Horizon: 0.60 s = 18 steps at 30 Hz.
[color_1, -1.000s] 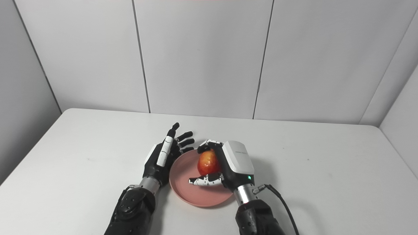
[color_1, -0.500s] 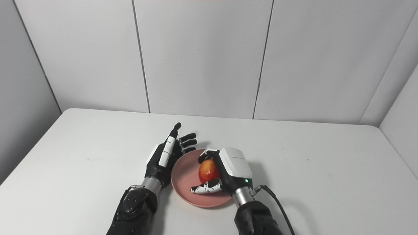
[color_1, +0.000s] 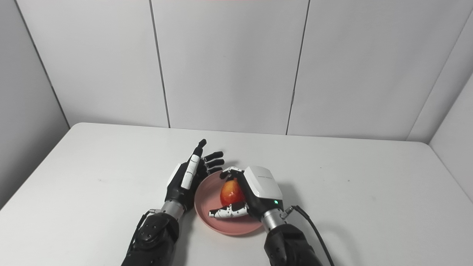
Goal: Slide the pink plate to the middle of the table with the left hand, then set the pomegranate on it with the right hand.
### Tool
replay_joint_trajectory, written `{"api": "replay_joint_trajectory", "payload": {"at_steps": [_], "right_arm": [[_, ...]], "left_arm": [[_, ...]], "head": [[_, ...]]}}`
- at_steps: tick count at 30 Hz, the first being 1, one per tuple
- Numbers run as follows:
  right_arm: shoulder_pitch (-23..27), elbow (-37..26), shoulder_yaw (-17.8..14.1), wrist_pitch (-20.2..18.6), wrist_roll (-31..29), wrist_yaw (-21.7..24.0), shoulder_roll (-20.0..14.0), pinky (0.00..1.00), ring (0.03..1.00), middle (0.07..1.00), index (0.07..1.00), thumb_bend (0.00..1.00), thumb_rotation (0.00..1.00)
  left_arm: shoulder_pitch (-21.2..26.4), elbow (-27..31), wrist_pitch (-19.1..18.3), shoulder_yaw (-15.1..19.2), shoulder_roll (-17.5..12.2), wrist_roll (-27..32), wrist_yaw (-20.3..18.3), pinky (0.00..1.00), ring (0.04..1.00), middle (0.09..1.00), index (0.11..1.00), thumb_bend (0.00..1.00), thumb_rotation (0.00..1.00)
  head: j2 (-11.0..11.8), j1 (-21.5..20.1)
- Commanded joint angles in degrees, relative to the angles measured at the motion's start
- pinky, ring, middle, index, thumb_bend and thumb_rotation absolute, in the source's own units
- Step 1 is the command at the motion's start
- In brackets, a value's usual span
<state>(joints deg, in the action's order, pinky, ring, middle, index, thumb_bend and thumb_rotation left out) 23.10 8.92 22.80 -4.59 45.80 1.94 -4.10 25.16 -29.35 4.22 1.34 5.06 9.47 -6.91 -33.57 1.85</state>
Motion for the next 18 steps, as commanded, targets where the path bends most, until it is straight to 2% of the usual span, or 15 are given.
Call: {"api": "replay_joint_trajectory", "payload": {"at_steps": [1,6,10,15,18], "right_arm": [[2.0,-2.2,-0.7,0.4,-1.2,-0.2,0.1,0.42,0.563,0.711,0.740,0.93,0.77],[2.2,-2.0,-0.7,3.2,-3.0,-1.5,-0.5,0.49,0.640,0.773,0.772,0.97,0.85],[2.2,-1.8,-1.0,5.6,-4.3,-3.8,-0.5,0.50,0.688,0.839,0.811,1.00,0.91],[2.1,-3.1,-1.5,6.8,-5.4,-5.5,-0.2,0.53,0.736,0.870,0.835,1.00,0.91],[2.2,-3.8,-1.9,7.1,-5.8,-6.3,-0.1,0.55,0.749,0.871,0.841,1.00,0.88]], "left_arm": [[-0.7,-1.0,-1.7,-0.3,0.4,-0.8,1.0,0.72,0.735,0.745,1.000,0.82,0.85],[-0.9,-0.3,-2.0,0.1,0.8,-0.5,1.4,0.69,0.732,0.748,1.000,0.78,0.83],[-0.8,-0.3,-2.2,0.2,0.8,-0.4,1.2,0.74,0.772,0.765,1.000,0.77,0.83],[-0.9,-0.3,-2.3,0.3,0.7,0.0,0.8,0.69,0.744,0.767,1.000,0.78,0.84],[-0.9,-0.5,-1.9,0.3,0.6,0.1,0.5,0.69,0.761,0.788,1.000,0.80,0.84]], "head": [[0.0,0.0],[0.0,0.0],[0.0,0.0],[-0.1,-0.1],[-0.2,-0.1]]}}
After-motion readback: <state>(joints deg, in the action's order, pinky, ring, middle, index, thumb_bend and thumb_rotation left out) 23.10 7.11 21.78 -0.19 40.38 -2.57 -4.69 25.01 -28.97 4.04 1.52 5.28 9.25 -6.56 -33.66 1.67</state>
